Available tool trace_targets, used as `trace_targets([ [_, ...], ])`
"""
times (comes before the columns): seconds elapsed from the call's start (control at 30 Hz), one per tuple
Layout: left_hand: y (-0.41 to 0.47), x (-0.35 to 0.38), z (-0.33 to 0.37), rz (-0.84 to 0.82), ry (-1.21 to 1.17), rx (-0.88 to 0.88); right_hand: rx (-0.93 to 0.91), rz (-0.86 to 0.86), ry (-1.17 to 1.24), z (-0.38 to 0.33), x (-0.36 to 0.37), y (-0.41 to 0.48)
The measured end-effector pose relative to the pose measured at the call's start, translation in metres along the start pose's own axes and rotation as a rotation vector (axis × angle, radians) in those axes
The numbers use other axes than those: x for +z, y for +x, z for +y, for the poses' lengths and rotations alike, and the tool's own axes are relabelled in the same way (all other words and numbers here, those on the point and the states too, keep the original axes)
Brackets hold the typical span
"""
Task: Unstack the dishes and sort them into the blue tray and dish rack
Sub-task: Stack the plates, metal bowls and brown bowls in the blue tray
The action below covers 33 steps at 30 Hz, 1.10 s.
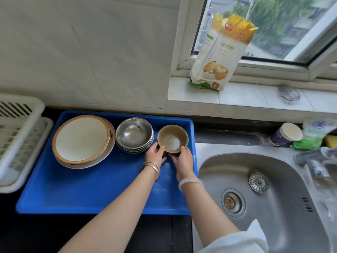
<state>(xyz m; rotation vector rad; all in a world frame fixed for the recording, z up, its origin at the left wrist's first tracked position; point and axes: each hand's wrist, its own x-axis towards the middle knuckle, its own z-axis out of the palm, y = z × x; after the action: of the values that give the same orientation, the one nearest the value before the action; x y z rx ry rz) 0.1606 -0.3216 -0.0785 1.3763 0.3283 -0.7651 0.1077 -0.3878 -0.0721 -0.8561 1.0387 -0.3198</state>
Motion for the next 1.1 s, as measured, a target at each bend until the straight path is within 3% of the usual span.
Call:
trace_targets([
  [0.4, 0.005, 0.004, 0.002, -0.002, 0.073, 0.010, -0.003, -0.016, -0.085, -0.004, 0.003, 0.009],
  [0.77, -0.008, -0.007, 0.001, 0.007, 0.201, 0.022, 0.045, 0.004, -0.307, -0.010, -0.005, -0.016],
  [0.97, -0.042, -0.039, 0.011, -0.076, 0.331, 0.000, -0.108, 0.005, -0.487, -0.008, -0.015, -0.055],
  [1.1, -0.076, -0.082, 0.015, -0.009, 0.515, 0.109, -0.187, -0.140, -0.619, 0.005, -0.007, -0.093],
])
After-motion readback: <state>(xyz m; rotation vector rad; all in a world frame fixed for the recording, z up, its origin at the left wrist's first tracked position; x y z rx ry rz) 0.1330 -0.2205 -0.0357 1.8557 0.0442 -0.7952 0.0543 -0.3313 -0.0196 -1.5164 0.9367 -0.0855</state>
